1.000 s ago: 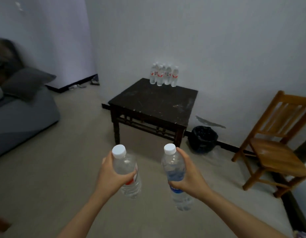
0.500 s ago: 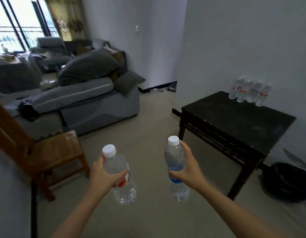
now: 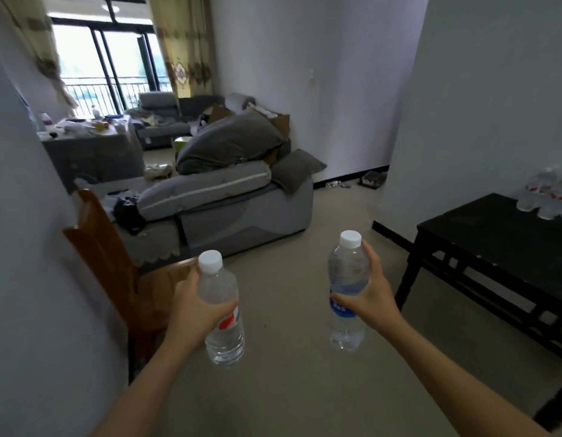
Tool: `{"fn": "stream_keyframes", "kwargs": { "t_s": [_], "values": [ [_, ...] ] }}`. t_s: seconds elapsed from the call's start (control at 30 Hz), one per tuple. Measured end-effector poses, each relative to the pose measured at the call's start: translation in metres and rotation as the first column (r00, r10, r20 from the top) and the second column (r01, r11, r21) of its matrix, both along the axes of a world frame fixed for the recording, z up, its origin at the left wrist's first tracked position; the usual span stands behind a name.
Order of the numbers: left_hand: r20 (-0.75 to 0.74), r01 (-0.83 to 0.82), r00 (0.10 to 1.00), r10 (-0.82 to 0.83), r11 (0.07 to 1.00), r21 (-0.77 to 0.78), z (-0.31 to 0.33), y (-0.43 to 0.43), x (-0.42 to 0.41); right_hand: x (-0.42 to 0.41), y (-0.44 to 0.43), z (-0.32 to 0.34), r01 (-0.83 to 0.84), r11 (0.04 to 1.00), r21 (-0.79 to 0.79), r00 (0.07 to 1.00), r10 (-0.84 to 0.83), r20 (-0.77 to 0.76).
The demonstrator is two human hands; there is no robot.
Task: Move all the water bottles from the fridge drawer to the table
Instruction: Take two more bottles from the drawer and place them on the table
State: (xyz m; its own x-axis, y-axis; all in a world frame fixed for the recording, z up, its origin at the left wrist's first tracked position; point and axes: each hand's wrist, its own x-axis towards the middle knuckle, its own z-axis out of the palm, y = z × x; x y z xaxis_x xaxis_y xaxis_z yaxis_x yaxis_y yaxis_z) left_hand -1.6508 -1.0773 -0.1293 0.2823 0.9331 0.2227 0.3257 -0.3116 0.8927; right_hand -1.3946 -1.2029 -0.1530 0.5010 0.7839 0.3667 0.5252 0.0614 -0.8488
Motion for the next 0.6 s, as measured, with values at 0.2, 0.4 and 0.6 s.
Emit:
{"fn": "stream_keyframes", "kwargs": {
  "t_s": [0.2,0.4,0.6],
  "values": [
    [0.027,0.013,1.0,-0.013,1.0,-0.018,-0.002,0.059,0.003,-0.013,0.057,-0.003,-0.011,0.999,-0.033,1.0,0.011,-0.019],
    [0.023,0.092,0.996,-0.09,0.99,-0.111,-0.013,0.116,0.05,0.017,0.106,-0.01,0.031,0.998,-0.059,0.999,-0.033,-0.026],
    [-0.01,0.155,0.987,-0.158,0.977,-0.143,-0.014,0.192,0.117,0.071,0.175,-0.012,0.093,0.996,-0.015,0.996,-0.093,0.0]
  ]
}}
